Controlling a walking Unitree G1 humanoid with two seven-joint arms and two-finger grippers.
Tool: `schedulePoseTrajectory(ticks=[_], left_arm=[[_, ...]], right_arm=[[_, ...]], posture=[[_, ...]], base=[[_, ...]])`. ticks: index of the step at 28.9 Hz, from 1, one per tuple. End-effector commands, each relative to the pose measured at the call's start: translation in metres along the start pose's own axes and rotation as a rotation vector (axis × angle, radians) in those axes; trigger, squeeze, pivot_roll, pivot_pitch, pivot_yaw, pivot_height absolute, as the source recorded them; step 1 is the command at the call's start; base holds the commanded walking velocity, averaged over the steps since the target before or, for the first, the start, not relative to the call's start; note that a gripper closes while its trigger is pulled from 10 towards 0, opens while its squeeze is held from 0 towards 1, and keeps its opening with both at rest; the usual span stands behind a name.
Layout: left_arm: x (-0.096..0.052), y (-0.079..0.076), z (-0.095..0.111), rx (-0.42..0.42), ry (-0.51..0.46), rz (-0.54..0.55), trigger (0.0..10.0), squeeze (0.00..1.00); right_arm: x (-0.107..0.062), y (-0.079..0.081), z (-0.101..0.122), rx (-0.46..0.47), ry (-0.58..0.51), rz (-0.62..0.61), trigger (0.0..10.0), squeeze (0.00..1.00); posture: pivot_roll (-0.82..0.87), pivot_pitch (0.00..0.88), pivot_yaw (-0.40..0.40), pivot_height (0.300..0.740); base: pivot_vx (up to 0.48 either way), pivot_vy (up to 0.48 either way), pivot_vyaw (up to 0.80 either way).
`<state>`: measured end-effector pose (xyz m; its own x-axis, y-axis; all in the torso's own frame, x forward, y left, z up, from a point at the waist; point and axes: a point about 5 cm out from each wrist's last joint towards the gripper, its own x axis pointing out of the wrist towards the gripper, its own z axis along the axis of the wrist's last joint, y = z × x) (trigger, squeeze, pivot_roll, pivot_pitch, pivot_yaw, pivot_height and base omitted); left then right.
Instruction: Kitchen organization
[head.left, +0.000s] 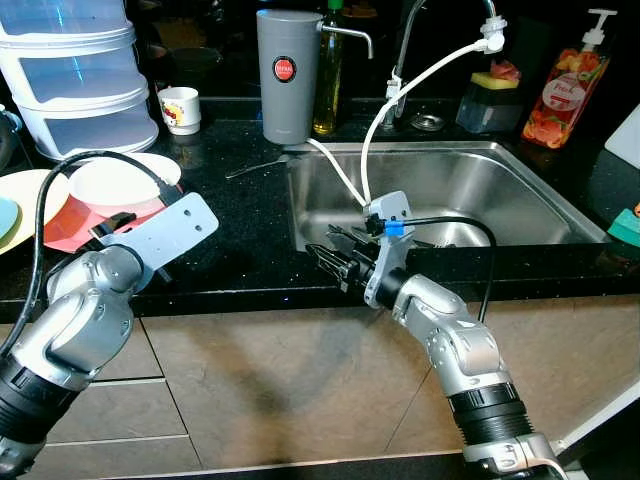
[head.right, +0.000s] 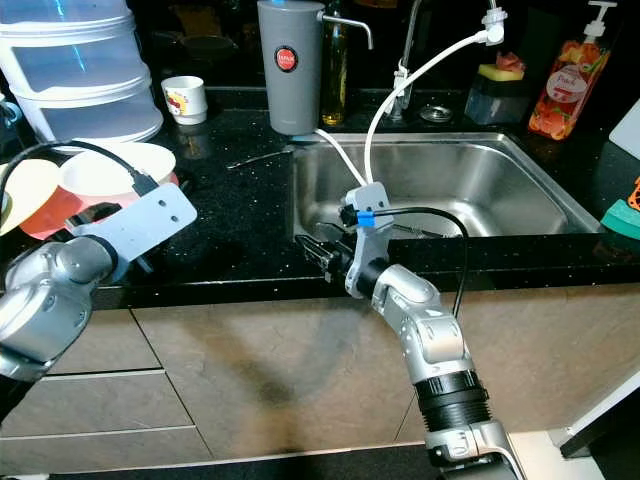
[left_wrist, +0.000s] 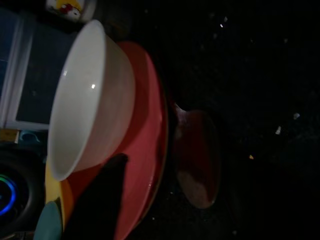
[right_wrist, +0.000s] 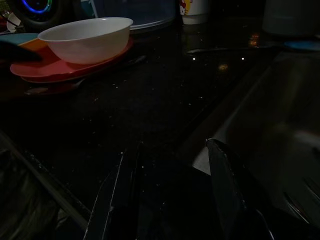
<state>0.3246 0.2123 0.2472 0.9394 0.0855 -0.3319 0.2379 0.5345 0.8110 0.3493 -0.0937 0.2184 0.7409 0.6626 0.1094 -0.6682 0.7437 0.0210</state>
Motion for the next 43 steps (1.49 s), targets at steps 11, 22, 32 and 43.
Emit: schedulePoseTrajectory(ticks=[11, 22, 32, 43], left_arm=[[0.000, 0.003, -0.009, 0.055, 0.037, -0.006, 0.0, 0.00], [0.000, -0.001, -0.003, 0.034, 0.003, -0.018, 0.0, 0.00], [-0.008, -0.019, 0.053, -0.255, -0.308, -0.184, 0.0, 0.00], [-0.040, 0.000, 0.102, -0.532, -0.892, -0.109, 0.0, 0.00]], right_arm=[[-0.003, 0.005, -0.004, 0.025, 0.030, 0.030, 10.0, 0.00], [-0.003, 0.005, -0.006, 0.026, 0.039, 0.031, 10.0, 0.00], [-0.004, 0.000, -0.007, 0.016, 0.051, -0.003, 10.0, 0.00], [-0.002, -0.016, 0.011, 0.092, -0.101, -0.167, 10.0, 0.00]], posture=[[0.01, 0.101, -0.007, 0.740], [0.01, 0.104, -0.006, 0.740], [0.01, 0.108, -0.006, 0.740], [0.02, 0.115, -0.009, 0.740]], base=[[0.000, 0.000, 0.00], [0.000, 0.000, 0.00], [0.000, 0.000, 0.00], [0.000, 0.000, 0.00]])
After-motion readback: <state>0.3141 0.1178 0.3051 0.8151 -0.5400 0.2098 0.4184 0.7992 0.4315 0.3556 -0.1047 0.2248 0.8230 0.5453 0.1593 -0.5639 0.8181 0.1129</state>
